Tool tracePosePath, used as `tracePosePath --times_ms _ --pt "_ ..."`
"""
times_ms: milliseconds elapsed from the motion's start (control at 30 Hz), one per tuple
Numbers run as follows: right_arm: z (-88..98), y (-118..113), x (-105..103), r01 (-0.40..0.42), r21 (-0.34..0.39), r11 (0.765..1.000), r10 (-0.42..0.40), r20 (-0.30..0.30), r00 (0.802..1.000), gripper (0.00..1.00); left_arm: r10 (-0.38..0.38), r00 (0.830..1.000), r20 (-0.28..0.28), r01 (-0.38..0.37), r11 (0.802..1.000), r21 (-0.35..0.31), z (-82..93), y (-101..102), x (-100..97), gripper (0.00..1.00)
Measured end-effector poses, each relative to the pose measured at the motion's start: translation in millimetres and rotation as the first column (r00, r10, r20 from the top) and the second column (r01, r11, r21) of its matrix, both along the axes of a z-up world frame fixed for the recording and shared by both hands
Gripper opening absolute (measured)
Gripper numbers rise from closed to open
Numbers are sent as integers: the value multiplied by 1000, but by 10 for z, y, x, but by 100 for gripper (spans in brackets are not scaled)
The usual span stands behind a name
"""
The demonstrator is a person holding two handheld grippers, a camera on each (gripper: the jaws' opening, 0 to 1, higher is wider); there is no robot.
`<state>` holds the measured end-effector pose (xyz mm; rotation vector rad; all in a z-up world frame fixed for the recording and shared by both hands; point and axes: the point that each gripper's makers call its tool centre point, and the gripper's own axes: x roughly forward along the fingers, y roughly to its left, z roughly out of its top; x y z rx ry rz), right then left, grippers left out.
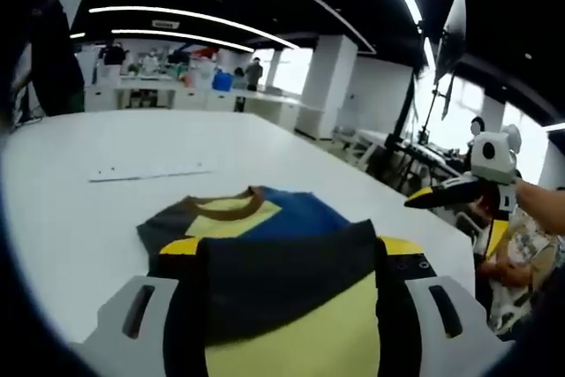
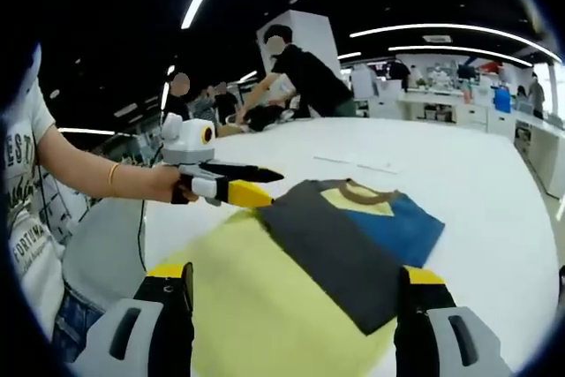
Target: Fold the garment on the visible template until the final outline fits inside the template.
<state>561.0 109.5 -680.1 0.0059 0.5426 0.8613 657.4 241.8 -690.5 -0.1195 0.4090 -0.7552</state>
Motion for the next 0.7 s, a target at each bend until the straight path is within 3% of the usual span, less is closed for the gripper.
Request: tracePosePath --times_ms 233,700 --pt "-8 40 6 -11 -5 1000 11 -8 1000 95 56 998 3 -56 998 23 52 410 136 70" --pt "-10 49 30 -9 -7 1000 9 -12 1000 95 110 994 -11 -109 992 70 -64 792 120 57"
